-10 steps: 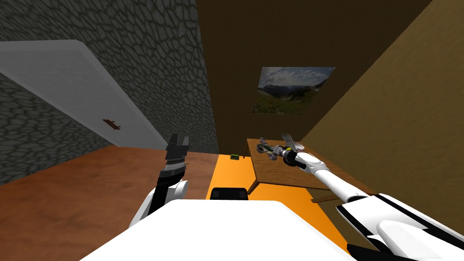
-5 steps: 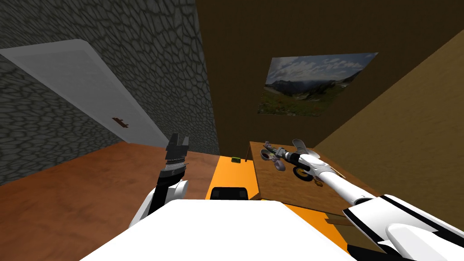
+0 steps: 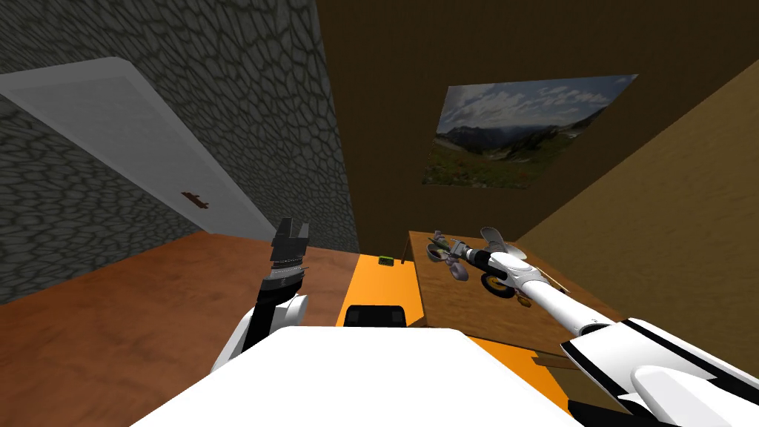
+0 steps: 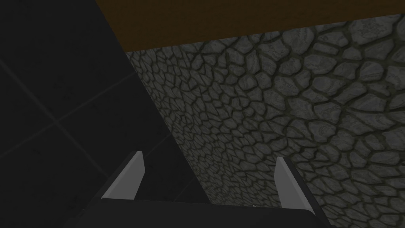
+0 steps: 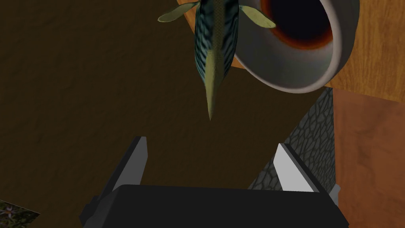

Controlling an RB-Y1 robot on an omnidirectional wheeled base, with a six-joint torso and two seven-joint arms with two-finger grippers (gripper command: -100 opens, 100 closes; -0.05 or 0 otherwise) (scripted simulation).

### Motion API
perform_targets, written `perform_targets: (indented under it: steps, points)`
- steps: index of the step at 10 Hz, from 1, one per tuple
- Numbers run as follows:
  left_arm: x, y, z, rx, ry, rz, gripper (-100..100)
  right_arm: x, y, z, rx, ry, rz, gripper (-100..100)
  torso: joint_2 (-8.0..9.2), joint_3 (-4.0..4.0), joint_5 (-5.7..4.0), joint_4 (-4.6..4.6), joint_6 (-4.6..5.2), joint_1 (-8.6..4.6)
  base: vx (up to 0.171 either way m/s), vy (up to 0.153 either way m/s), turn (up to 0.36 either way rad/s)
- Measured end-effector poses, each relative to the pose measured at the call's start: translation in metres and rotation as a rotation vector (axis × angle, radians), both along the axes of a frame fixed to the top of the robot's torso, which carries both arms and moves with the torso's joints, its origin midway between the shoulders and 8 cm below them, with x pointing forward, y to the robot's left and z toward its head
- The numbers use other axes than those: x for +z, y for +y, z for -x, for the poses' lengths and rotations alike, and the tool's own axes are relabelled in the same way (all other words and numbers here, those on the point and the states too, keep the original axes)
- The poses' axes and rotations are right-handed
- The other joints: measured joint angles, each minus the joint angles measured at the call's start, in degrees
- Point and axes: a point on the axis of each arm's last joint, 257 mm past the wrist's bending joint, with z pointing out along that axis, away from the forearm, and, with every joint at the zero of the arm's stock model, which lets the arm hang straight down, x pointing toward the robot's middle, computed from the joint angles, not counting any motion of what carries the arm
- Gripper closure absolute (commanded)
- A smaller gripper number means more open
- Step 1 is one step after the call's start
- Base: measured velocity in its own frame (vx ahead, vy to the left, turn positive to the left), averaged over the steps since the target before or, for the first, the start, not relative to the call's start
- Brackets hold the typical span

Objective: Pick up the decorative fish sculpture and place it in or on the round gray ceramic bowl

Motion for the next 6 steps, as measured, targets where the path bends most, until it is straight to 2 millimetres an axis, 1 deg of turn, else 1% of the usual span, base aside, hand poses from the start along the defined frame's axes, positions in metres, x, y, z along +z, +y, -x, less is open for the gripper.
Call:
perform_targets:
  steps: [1, 4, 5, 6]
  points:
    - [0.0, 0.0, 0.0, 0.0, 0.0, 0.0, 0, 0.0, 0.0, 0.0, 0.0, 0.0, 0.0, -100, 0.01, 0.0, 0.0, 0.0, 0.0, 0.0, 0.006, 0.019, 0.061]
    - [0.0, 0.0, 0.0, 0.0, 0.0, 0.0, 0, 0.004, -0.023, 0.015, -0.021, 0.015, -0.007, -100, -0.1, -0.06, 0.05, -0.02, -0.01, 0.22, 0.029, 0.06, 0.078]
    - [0.0, 0.0, 0.0, 0.0, 0.0, 0.0, 0, 0.006, -0.036, 0.021, -0.031, 0.018, -0.009, -100, -0.11, -0.06, 0.06, -0.02, -0.02, 0.27, 0.015, 0.066, 0.076]
    - [0.0, 0.0, 0.0, 0.0, 0.0, 0.0, 0, 0.012, -0.045, 0.03, -0.032, 0.023, -0.007, -100, -0.05, -0.02, 0.08, -0.01, 0.0, 0.26, 0.018, 0.056, 0.063]
